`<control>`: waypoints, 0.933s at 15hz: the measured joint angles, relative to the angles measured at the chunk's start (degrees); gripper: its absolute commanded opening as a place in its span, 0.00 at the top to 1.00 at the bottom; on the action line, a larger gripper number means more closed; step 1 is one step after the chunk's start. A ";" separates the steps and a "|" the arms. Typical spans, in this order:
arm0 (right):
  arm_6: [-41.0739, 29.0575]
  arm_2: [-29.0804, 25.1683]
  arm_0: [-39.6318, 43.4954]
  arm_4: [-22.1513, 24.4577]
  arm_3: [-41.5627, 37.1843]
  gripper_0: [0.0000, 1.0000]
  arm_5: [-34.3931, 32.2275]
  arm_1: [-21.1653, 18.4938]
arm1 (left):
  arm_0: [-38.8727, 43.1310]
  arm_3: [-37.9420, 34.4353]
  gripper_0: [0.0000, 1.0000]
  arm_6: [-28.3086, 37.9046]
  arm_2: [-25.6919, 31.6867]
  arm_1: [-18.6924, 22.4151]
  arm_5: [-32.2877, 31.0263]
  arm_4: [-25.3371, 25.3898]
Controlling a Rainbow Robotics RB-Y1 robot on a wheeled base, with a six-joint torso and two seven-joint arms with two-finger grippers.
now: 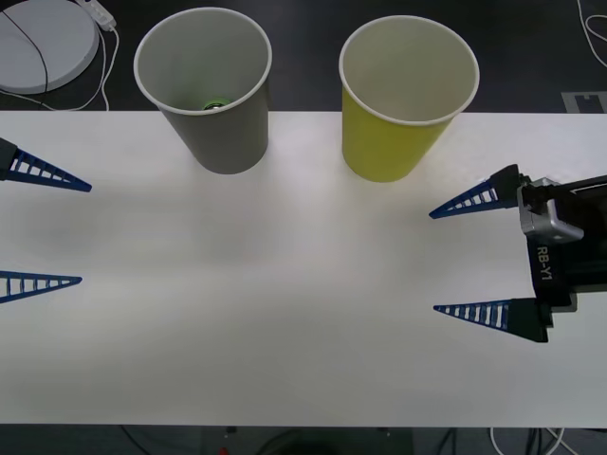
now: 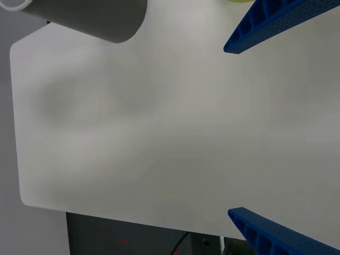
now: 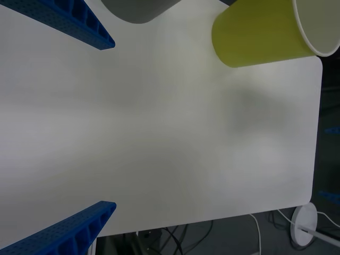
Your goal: Put the can into the green bin and the plastic bottle into the gray bin
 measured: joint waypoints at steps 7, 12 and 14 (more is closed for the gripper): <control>6.63 -3.20 4.84 -5.33 1.75 0.00 -0.06 -0.85 | 0.00 0.00 0.00 0.00 0.00 0.00 0.00 0.00; 6.88 -3.22 5.19 -6.22 1.69 0.00 -0.22 -0.81 | 0.00 0.00 0.00 0.00 0.00 0.00 0.00 0.00; 6.24 -3.22 5.19 -6.23 1.83 0.00 -1.04 -0.47 | 0.00 0.00 0.00 0.00 0.00 0.00 0.00 0.00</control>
